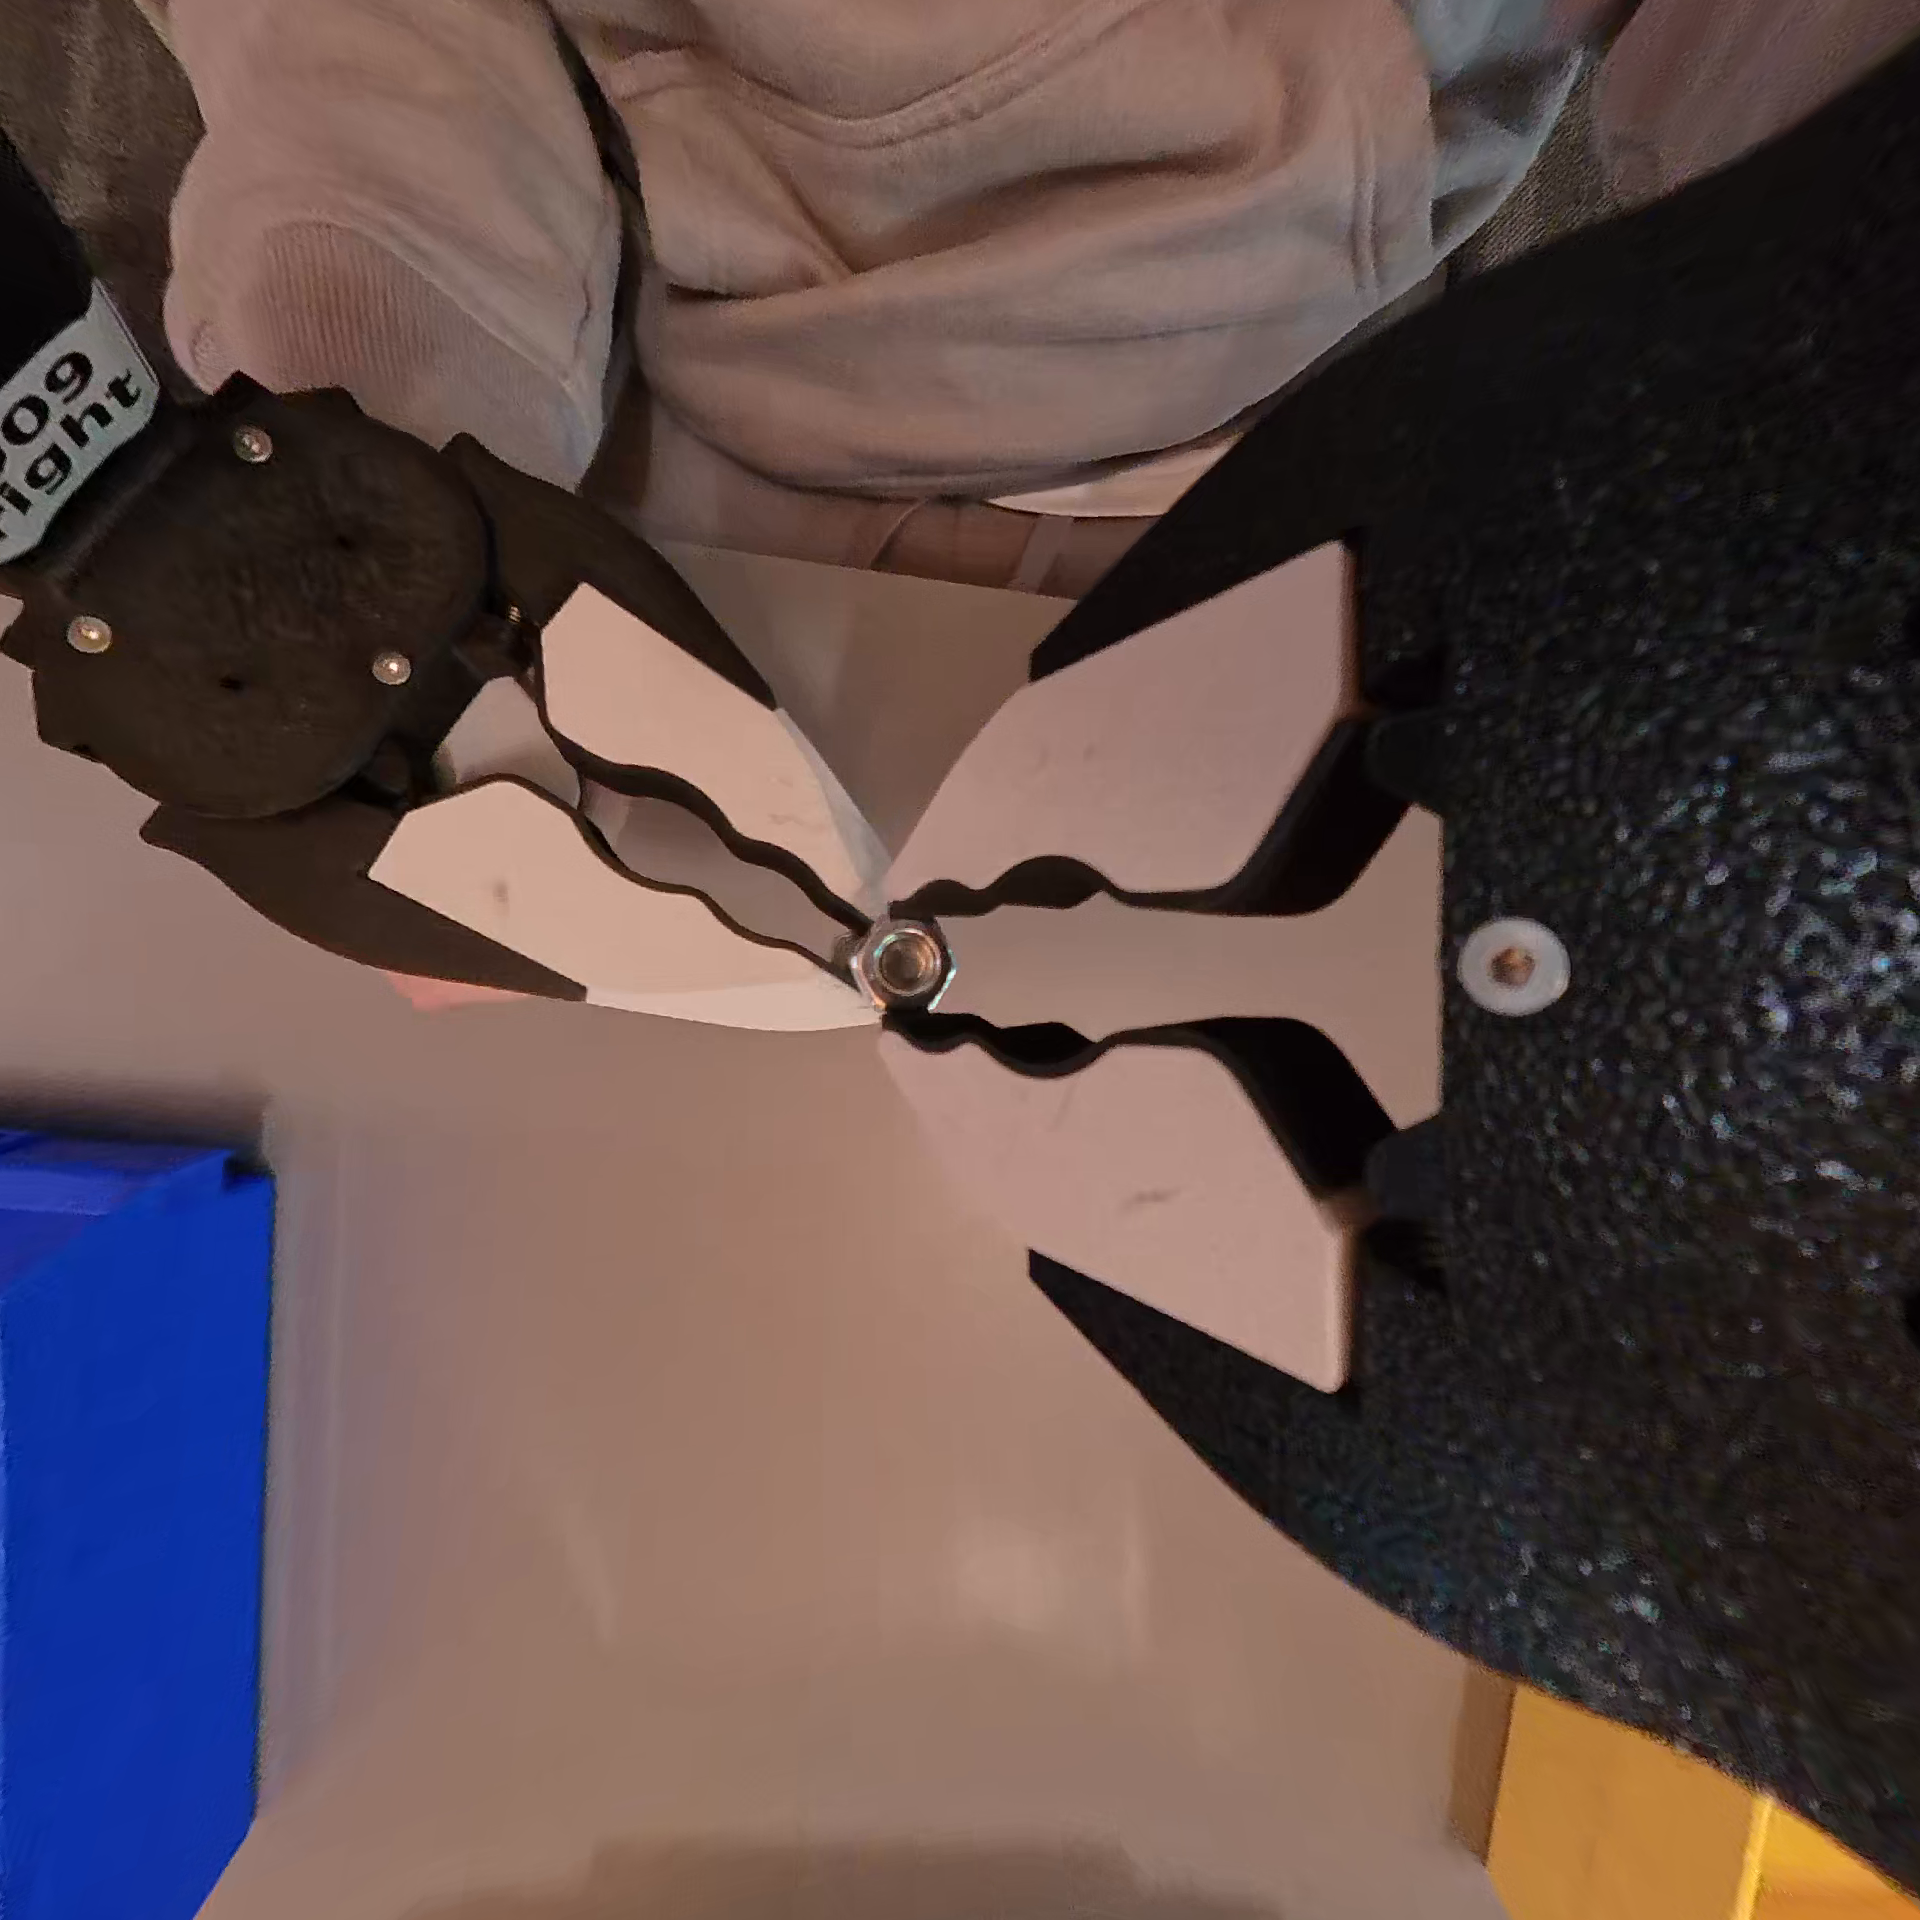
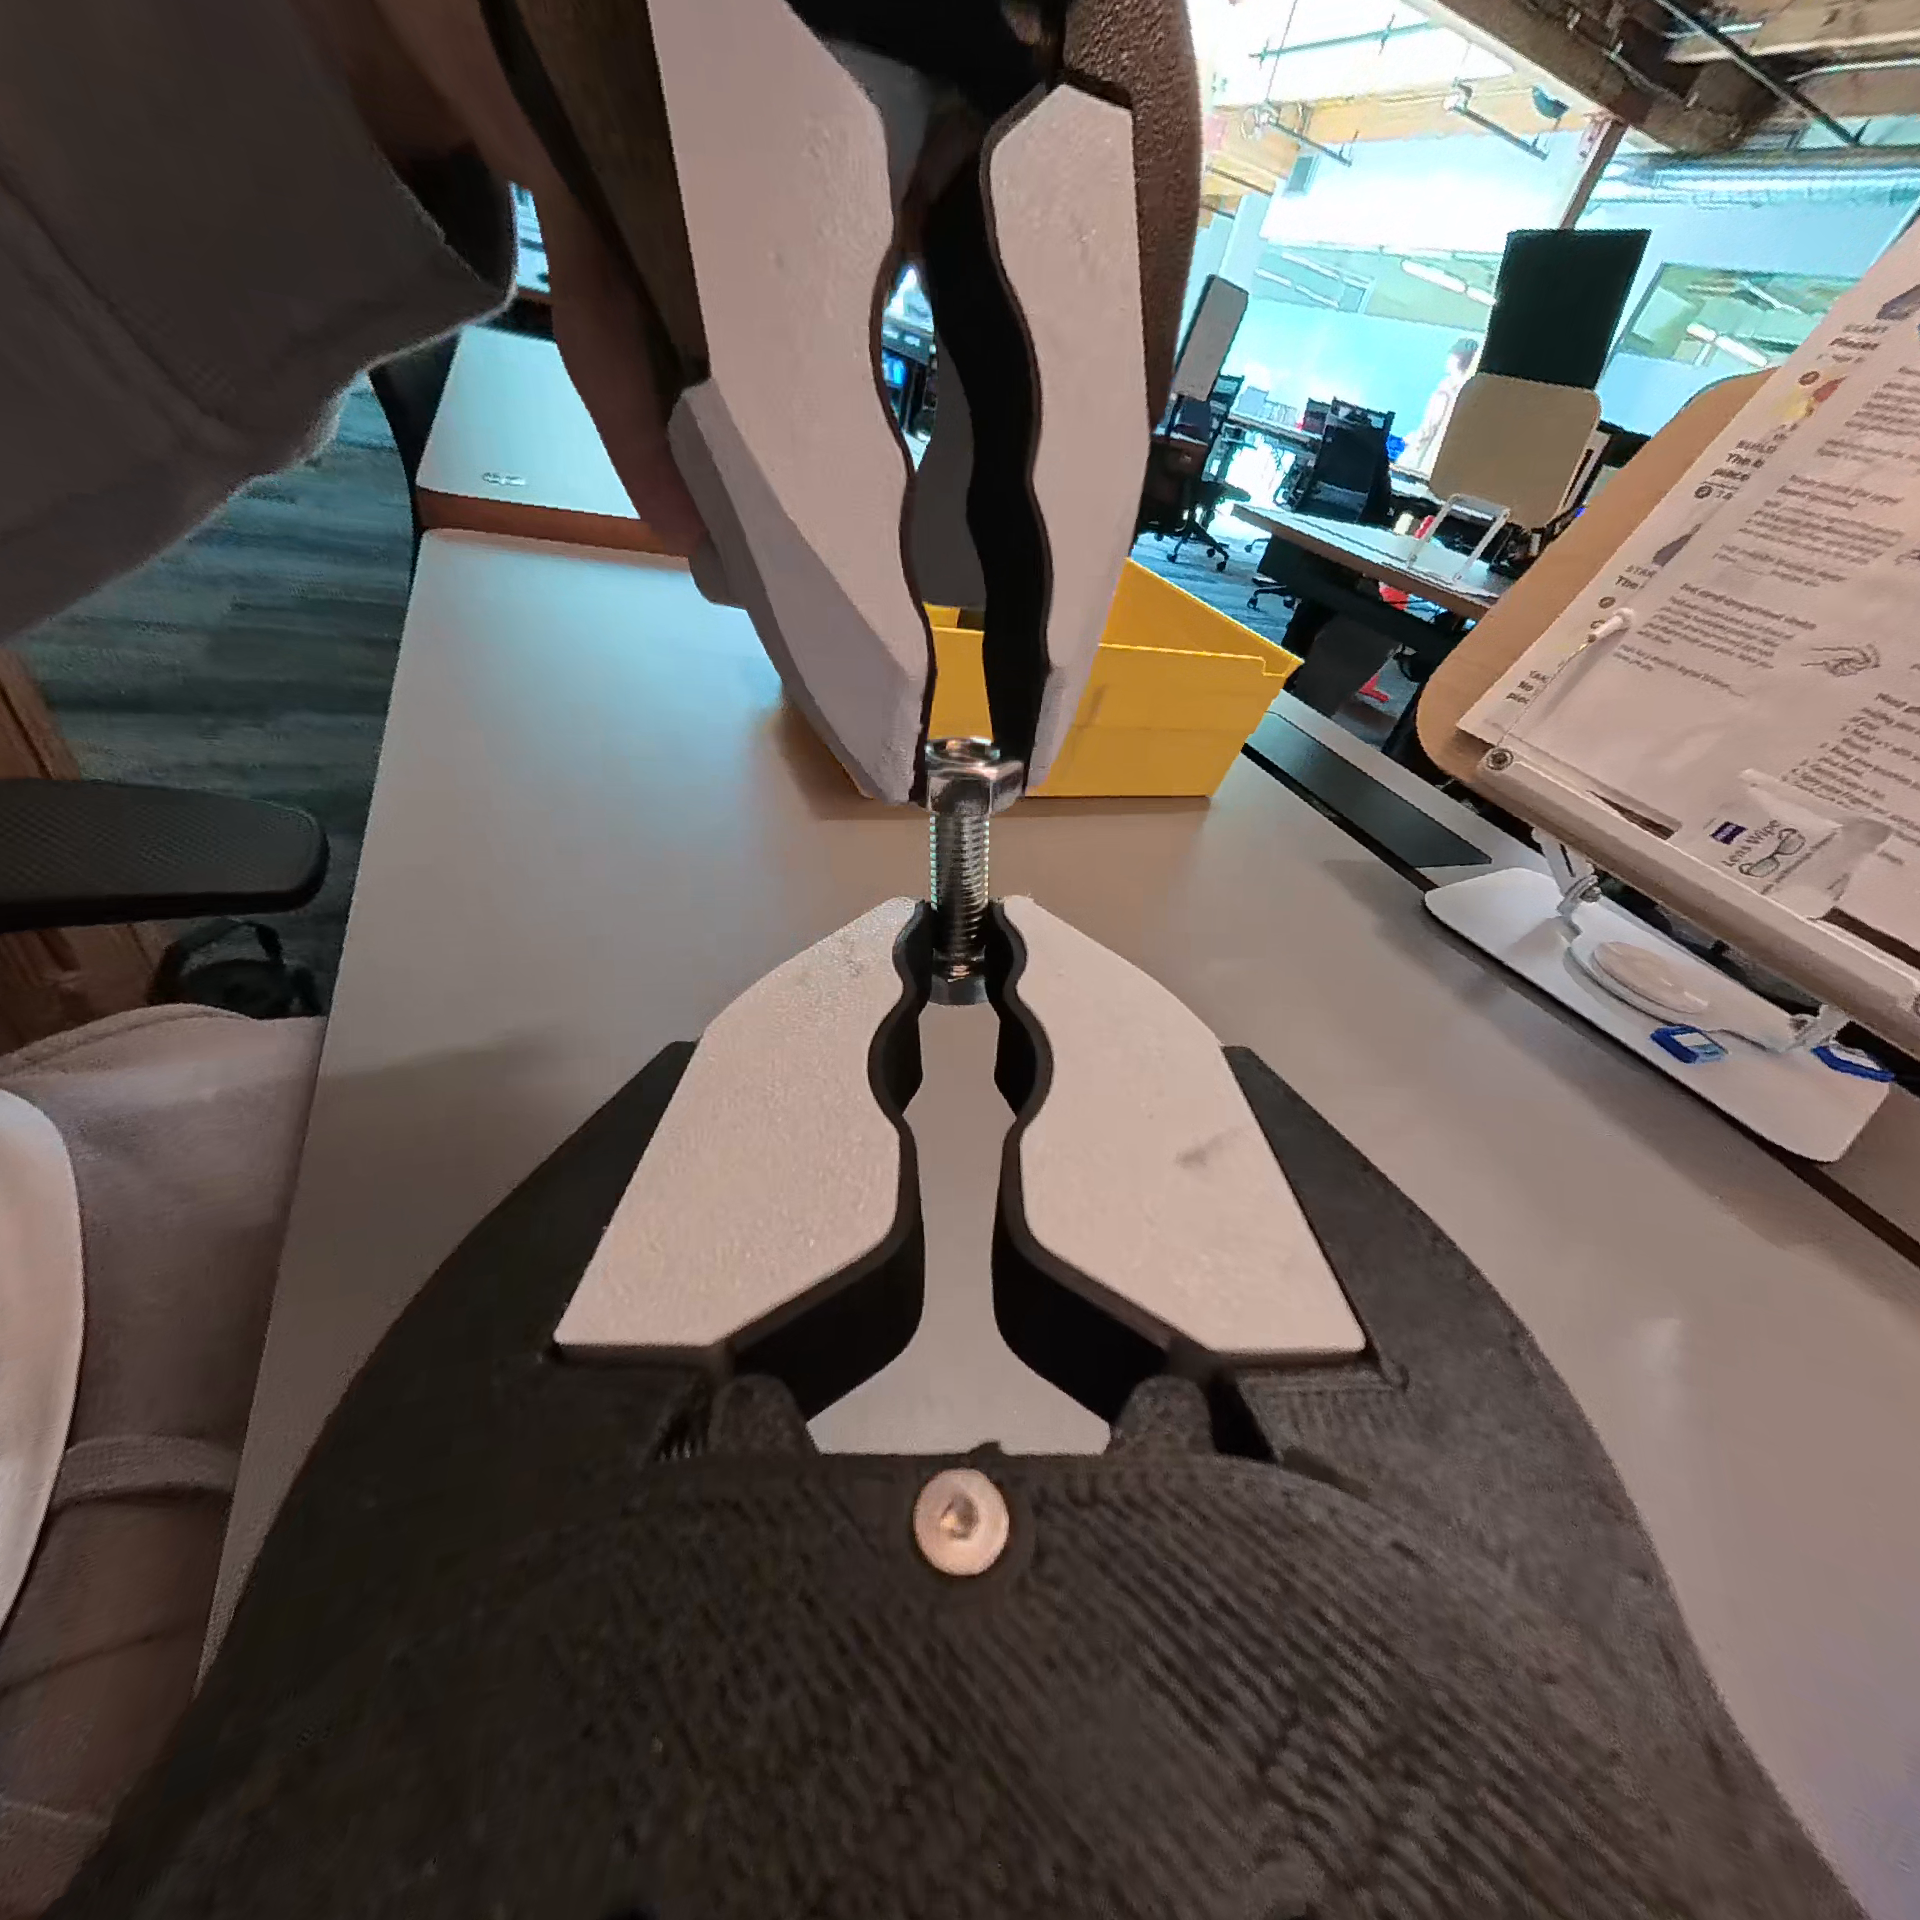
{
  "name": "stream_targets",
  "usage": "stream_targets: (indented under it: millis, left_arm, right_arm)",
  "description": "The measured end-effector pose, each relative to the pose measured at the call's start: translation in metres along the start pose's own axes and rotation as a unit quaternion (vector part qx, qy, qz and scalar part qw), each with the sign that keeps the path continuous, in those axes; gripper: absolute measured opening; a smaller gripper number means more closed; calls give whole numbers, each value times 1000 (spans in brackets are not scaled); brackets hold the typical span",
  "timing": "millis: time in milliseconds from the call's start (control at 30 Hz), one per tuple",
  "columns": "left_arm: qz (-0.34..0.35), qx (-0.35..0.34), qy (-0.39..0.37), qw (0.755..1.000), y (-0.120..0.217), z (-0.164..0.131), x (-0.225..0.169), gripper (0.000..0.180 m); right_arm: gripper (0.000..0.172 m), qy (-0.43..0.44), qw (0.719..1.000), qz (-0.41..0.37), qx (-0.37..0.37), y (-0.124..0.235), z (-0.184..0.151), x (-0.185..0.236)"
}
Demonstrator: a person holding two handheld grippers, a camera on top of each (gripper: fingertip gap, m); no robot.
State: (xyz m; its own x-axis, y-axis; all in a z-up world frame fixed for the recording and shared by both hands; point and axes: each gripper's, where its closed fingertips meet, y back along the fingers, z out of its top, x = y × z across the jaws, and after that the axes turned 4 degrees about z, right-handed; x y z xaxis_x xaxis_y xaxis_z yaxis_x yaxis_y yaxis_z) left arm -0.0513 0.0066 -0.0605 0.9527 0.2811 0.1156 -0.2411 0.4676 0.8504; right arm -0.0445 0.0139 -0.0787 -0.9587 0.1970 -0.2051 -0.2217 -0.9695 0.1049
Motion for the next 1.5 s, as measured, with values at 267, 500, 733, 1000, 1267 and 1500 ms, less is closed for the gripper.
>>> stream_targets:
  millis: [267, 500, 733, 1000, 1267, 1500]
  left_arm:
    - [0, 5, -7, 1000, -2, -1, 1, 17]
    - [5, -61, -3, 998, 3, 13, 3, 17]
    - [5, -80, -6, 997, 3, 16, 2, 18]
    - [61, -197, 14, 978, 25, 38, 9, 34]
    - [115, -389, 91, 909, 43, 47, 6, 35]
    - [110, -402, 107, 903, 34, 45, 7, 35]
  right_arm:
    - [9, -20, 1000, 9, -11, -2, -2, 0]
    - [9, -77, 994, 26, -71, 6, 10, -4]
    - [9, -74, 995, 28, -68, 6, 9, -3]
    - [9, -105, 988, 30, -108, 8, 19, -5]
    - [9, -131, 978, 34, -162, 22, 36, -10]
    - [9, -130, 977, 43, -161, 20, 40, -6]
